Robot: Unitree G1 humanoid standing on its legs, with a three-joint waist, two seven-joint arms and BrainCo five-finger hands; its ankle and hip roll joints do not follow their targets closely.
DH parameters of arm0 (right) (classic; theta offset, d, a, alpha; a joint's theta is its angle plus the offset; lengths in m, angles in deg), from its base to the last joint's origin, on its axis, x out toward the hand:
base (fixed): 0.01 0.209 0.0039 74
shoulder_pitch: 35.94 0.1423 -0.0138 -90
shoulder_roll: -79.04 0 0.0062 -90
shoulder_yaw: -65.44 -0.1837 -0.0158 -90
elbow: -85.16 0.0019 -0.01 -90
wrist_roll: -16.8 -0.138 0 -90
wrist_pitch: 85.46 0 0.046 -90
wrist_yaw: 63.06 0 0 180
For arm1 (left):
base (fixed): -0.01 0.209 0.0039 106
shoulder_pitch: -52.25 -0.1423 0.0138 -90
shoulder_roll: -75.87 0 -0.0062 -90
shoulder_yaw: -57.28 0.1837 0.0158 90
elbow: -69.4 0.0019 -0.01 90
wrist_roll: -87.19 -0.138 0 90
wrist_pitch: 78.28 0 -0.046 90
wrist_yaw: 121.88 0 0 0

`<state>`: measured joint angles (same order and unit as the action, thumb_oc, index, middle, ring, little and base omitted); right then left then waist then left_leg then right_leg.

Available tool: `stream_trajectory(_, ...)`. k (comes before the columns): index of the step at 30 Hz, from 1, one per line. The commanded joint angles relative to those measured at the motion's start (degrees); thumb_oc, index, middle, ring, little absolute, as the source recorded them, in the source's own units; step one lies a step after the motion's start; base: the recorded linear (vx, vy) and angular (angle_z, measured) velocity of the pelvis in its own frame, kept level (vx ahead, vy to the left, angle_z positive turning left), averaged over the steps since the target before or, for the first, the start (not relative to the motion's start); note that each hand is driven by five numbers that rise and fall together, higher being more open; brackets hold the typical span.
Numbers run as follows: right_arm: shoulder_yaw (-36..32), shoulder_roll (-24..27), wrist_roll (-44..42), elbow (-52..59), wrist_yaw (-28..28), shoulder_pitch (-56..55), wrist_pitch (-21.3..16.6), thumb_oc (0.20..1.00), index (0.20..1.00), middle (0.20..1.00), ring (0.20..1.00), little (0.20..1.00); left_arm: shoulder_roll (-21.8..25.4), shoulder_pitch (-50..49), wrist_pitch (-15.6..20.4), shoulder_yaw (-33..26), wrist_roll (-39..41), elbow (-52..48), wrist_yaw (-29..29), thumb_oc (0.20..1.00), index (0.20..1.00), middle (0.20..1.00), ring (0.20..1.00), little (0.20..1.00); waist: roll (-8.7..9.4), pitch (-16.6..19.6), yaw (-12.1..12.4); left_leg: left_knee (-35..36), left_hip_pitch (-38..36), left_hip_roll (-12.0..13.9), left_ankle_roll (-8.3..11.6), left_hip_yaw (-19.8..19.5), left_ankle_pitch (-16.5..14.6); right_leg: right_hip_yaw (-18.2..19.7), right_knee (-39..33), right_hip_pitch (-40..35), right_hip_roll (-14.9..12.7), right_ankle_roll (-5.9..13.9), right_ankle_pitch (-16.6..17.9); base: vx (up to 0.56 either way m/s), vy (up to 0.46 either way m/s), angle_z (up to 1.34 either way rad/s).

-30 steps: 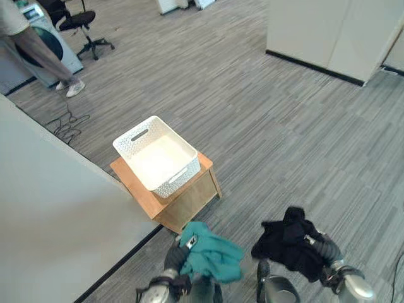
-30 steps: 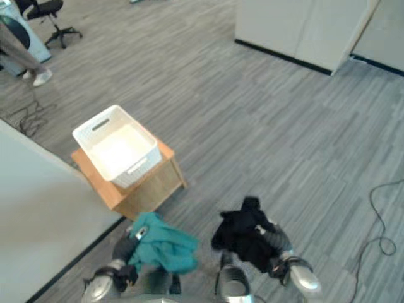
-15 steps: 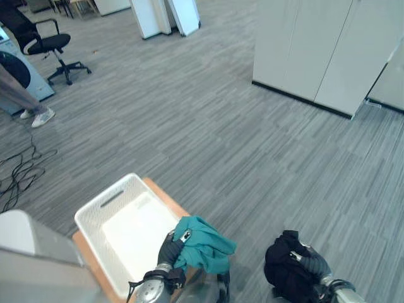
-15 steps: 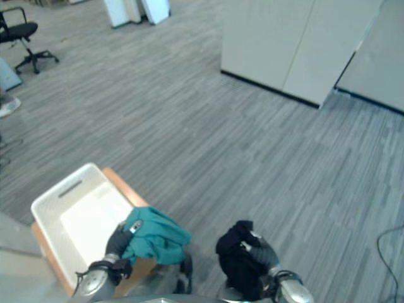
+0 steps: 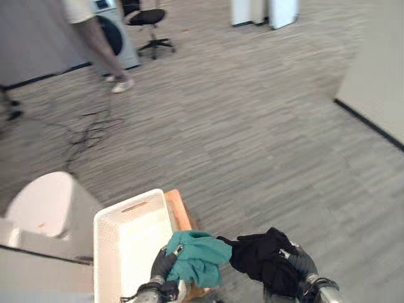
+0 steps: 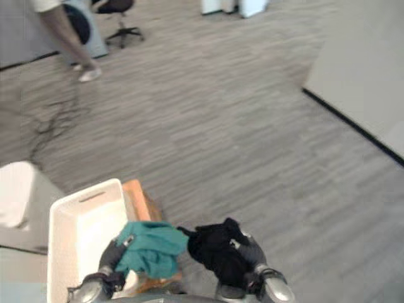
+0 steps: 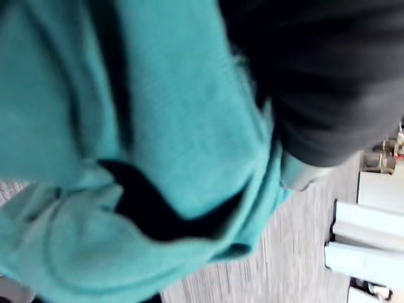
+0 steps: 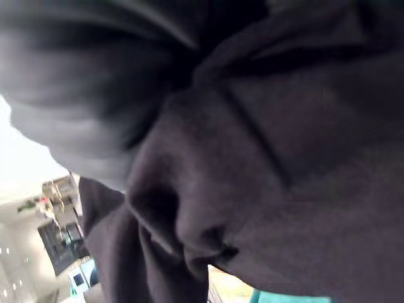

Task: Tidy up the quilt and then pick up the clothes from the bed and put them into the laundry hamper.

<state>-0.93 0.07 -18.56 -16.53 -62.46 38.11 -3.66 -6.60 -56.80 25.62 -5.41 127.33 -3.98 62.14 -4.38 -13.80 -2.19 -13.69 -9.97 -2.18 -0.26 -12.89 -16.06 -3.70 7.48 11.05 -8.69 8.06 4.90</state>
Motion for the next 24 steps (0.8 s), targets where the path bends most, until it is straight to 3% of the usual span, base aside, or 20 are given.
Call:
stream_trajectory(1,-0.7,1.1,1.4,5.4,-2.6,2.7,-3.2,0.200,0.200,0.200,0.200,0.200,2.9,0.7,2.7,-2.9,-0.6,-8.4,-0.4,0.200,0.200,0.200,0.200,0.200,3.24,1.4,-1.0,-11.0,5.2,1.5,-0.55,10.4,1.0,-0.7,-3.9,-3.1,-2.8,2.86,1.0,0.55,-0.211,0.56)
stream_trajectory(2,-0.9,1.4,1.5,5.1,-3.3,3.1,-2.6,0.200,0.200,0.200,0.200,0.200,2.5,0.4,2.2,-3.1,-0.7,-8.7,-0.1,0.200,0.200,0.200,0.200,0.200,2.96,1.7,-0.9,-14.7,6.3,2.8,0.59,11.7,4.9,-1.9,-3.6,-4.1,-2.3,1.94,0.5,0.44,-0.146,0.73)
stream_trajectory(3,-1.2,1.8,1.5,4.6,-4.3,4.1,-1.0,0.200,0.200,0.200,0.200,0.200,2.0,0.2,1.3,-3.6,-0.6,-9.1,0.7,0.200,0.200,0.200,0.200,0.200,2.84,1.8,-0.6,-20.2,9.2,4.8,1.86,13.4,11.7,-3.6,-3.3,-6.0,-1.5,0.40,-0.2,0.44,-0.114,0.65)
stream_trajectory(4,-1.4,2.1,1.4,4.2,-4.8,4.5,-0.7,0.200,0.200,0.200,0.200,0.200,1.5,0.1,1.0,-3.8,-0.6,-9.0,1.0,0.200,0.200,0.200,0.200,0.200,2.82,1.8,-0.6,-21.2,10.2,5.5,2.03,14.0,13.5,-3.9,-3.2,-6.8,-1.1,-0.34,-0.8,0.57,-0.123,0.38)
stream_trajectory(5,-2.3,3.2,1.5,4.1,-6.8,4.5,0.1,0.200,0.200,0.200,0.200,0.200,0.4,0.6,1.6,-3.6,-1.1,-8.3,1.8,0.200,0.200,0.200,0.200,0.200,3.61,1.1,0.5,-27.4,17.5,4.5,2.82,15.4,17.2,-5.6,-3.7,-10.9,-0.9,-2.68,-1.8,0.42,-0.071,0.02)
stream_trajectory(7,-3.3,3.6,1.7,4.4,-7.9,4.1,0.1,0.200,0.200,0.200,0.200,0.200,0.2,1.2,1.6,-3.7,-1.4,-8.0,1.8,0.200,0.200,0.200,0.200,0.200,3.53,1.0,0.9,-28.3,21.2,2.9,2.96,15.9,16.4,-7.3,-4.3,-13.0,-0.8,-2.76,-2.5,0.33,-0.034,0.35)
stream_trajectory(8,-4.0,4.2,2.3,5.1,-9.3,3.8,0.6,0.200,0.200,0.200,0.200,0.200,0.4,1.9,0.9,-4.2,-1.2,-8.6,2.5,0.200,0.200,0.200,0.200,0.200,3.57,0.6,1.7,-25.4,22.7,2.9,3.31,18.4,15.9,-9.5,-5.1,-15.3,-0.7,-2.56,-3.6,0.45,0.007,0.67)
stream_trajectory(9,-3.8,4.6,3.1,6.7,-8.6,3.5,1.0,0.200,0.200,0.200,0.200,0.200,0.8,2.1,0.1,-4.9,-1.2,-9.5,2.8,0.200,0.200,0.200,0.200,0.200,3.34,0.8,3.0,-16.3,22.7,3.3,3.30,22.3,15.7,-13.1,-5.1,-16.9,-0.8,-1.93,-5.2,0.43,0.008,0.55)
stream_trajectory(10,-3.7,4.6,3.4,6.9,-8.8,3.5,1.0,0.200,0.200,0.200,0.200,0.200,0.9,2.1,0.2,-5.0,-1.0,-9.7,3.3,0.200,0.200,0.200,0.200,0.200,3.46,0.8,3.1,-15.1,22.5,3.1,3.27,22.7,15.8,-13.6,-5.1,-17.1,-1.0,-1.81,-5.3,0.39,0.020,0.57)
stream_trajectory(12,-2.8,4.4,3.8,7.8,-7.3,2.7,-0.4,0.200,0.200,0.200,0.200,0.200,1.4,2.3,-0.2,-5.2,-1.5,-9.8,2.6,0.200,0.200,0.200,0.200,0.200,2.87,1.3,4.1,-6.7,22.5,5.5,3.81,28.6,16.4,-17.7,-4.5,-19.6,-0.8,-1.05,-7.6,0.39,-0.040,0.59)
stream_trajectory(13,-1.8,4.5,4.0,9.8,-3.8,1.3,-2.8,0.200,0.200,0.200,0.200,0.200,2.1,2.9,0.5,-4.0,-2.7,-8.9,0.4,0.200,0.200,0.200,0.200,0.200,2.98,2.2,3.5,0.1,22.7,9.6,3.42,40.2,20.0,-24.3,-3.9,-23.6,-0.3,-0.47,-9.9,0.37,-0.070,0.53)
stream_trajectory(15,-1.9,4.5,4.5,11.0,-2.8,0.7,-2.9,0.200,0.200,0.200,0.200,0.200,2.0,3.1,1.2,-3.6,-2.5,-8.2,-0.3,0.200,0.200,0.200,0.200,0.200,2.92,2.9,3.1,1.7,22.6,10.7,2.88,43.3,20.5,-26.3,-3.1,-24.5,0.0,-0.63,-11.1,0.25,0.030,1.64)
stream_trajectory(16,-2.0,4.3,4.7,11.5,-2.5,1.2,-2.4,0.200,0.200,0.200,0.200,0.200,1.7,3.3,1.6,-3.6,-2.3,-7.5,-0.9,0.200,0.200,0.200,0.200,0.200,3.01,4.2,3.0,3.5,21.2,10.6,1.12,45.7,19.0,-27.6,-0.9,-25.0,0.2,-0.66,-12.9,0.32,0.167,1.83)
stream_trajectory(17,-1.8,3.9,4.9,11.7,-2.6,2.1,-1.5,0.200,0.200,0.200,0.200,0.200,1.5,3.3,2.2,-4.0,-1.7,-6.9,-0.7,0.200,0.200,0.200,0.200,0.200,2.95,5.0,3.5,6.3,20.0,8.9,-0.07,45.2,17.9,-27.6,2.2,-25.0,0.5,-0.22,-14.6,0.44,0.228,0.97)
stream_trajectory(18,-1.5,3.2,4.7,10.9,-2.7,3.7,-0.4,0.200,0.200,0.200,0.200,0.200,0.9,3.2,2.0,-4.4,-2.2,-6.7,-0.4,0.200,0.200,0.200,0.200,0.200,3.78,5.4,5.2,7.4,20.4,4.5,-1.68,42.0,17.5,-27.0,8.4,-25.5,-1.6,1.53,-10.5,0.44,0.195,0.47)
stream_trajectory(19,-1.2,2.8,4.1,10.2,-2.2,4.5,-0.2,0.200,0.200,0.200,0.200,0.200,1.2,3.5,1.8,-4.5,-2.5,-6.5,-0.7,0.200,0.200,0.200,0.200,0.200,3.82,5.5,5.9,7.3,20.0,3.0,-2.48,40.6,17.4,-26.3,15.1,-25.2,-2.0,2.51,-7.9,0.48,0.231,0.69)
stream_trajectory(20,-1.0,2.1,4.2,9.1,-2.8,5.4,0.1,0.200,0.200,0.200,0.200,0.200,1.9,4.4,1.2,-4.8,-2.4,-6.9,-0.1,0.200,0.200,0.200,0.200,0.200,4.02,5.2,5.6,7.8,18.0,0.7,-4.61,39.1,16.4,-24.3,29.0,-20.3,-4.5,5.07,-3.5,0.44,0.203,0.58)
stream_trajectory(21,-1.0,1.7,5.3,9.3,-3.1,4.8,0.2,0.200,0.200,0.200,0.200,0.200,2.3,4.9,0.5,-5.1,-2.2,-8.0,0.9,0.200,0.200,0.200,0.200,0.200,3.92,4.8,4.7,8.3,15.9,0.0,-5.42,37.4,15.3,-22.2,37.1,-14.9,-5.7,5.70,-1.7,0.42,0.178,1.34)
stream_trajectory(22,-0.5,1.9,6.9,9.8,-3.9,3.9,0.0,0.200,0.200,0.200,0.200,0.200,2.9,5.6,0.6,-5.1,-1.8,-9.7,3.7,0.200,0.200,0.200,0.200,0.200,3.30,4.0,3.3,9.2,13.5,-0.7,-5.76,33.7,14.2,-17.4,41.3,-6.5,-6.6,4.59,-1.9,0.27,0.037,1.43)
stream_trajectory(24,-0.3,1.5,6.7,7.9,-2.7,3.8,-1.5,0.200,0.200,0.200,0.200,0.200,3.8,6.0,0.6,-5.1,-1.7,-10.5,3.0,0.200,0.200,0.200,0.200,0.200,2.74,3.4,3.3,10.0,12.0,-1.5,-4.85,28.4,13.8,-13.9,37.0,-2.5,-8.7,2.65,-3.7,0.15,-0.137,2.28)
